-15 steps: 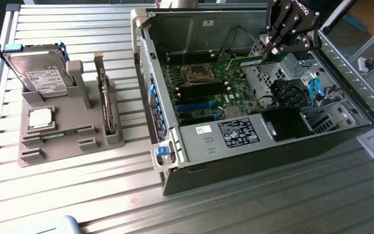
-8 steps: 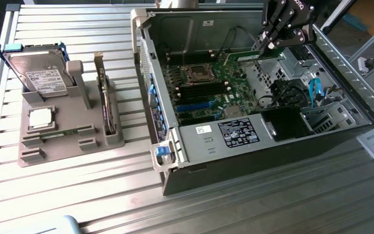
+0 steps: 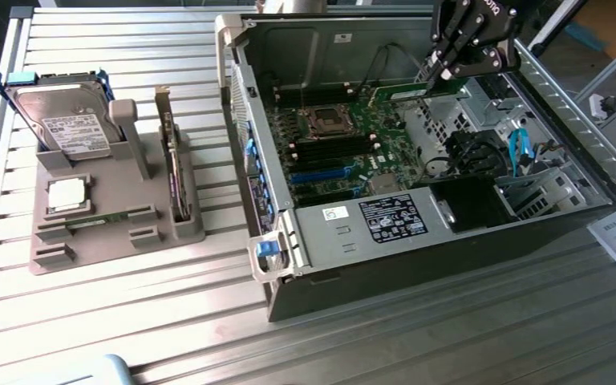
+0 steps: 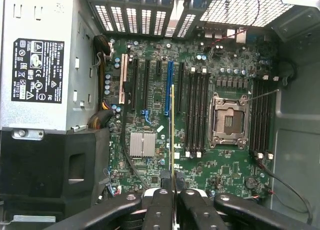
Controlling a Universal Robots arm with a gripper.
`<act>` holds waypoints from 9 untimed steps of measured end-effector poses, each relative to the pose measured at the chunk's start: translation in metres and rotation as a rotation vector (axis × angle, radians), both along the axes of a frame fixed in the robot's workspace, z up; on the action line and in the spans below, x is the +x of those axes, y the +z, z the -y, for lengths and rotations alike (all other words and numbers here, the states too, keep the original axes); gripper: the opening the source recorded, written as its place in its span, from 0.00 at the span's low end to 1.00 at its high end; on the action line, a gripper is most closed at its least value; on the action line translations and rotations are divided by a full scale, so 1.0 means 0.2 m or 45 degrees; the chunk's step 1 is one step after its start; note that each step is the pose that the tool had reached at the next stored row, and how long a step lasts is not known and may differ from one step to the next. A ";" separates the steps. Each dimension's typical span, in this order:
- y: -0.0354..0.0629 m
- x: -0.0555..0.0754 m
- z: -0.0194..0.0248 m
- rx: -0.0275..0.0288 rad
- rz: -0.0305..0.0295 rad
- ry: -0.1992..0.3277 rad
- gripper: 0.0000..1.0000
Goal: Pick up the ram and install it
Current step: 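Pick up the ram and move it above insertion slot, then insert the ram into the slot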
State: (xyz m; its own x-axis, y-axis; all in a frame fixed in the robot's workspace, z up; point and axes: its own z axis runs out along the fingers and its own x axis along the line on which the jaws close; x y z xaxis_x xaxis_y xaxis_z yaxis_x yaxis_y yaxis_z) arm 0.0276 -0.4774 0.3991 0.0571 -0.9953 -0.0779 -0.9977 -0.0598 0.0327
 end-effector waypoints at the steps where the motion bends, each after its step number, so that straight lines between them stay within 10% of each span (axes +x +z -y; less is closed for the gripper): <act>1: 0.000 0.00 0.000 0.0000 -0.0001 0.000 0.12; 9: -0.001 0.00 -0.002 0.0003 -0.0001 -0.007 0.12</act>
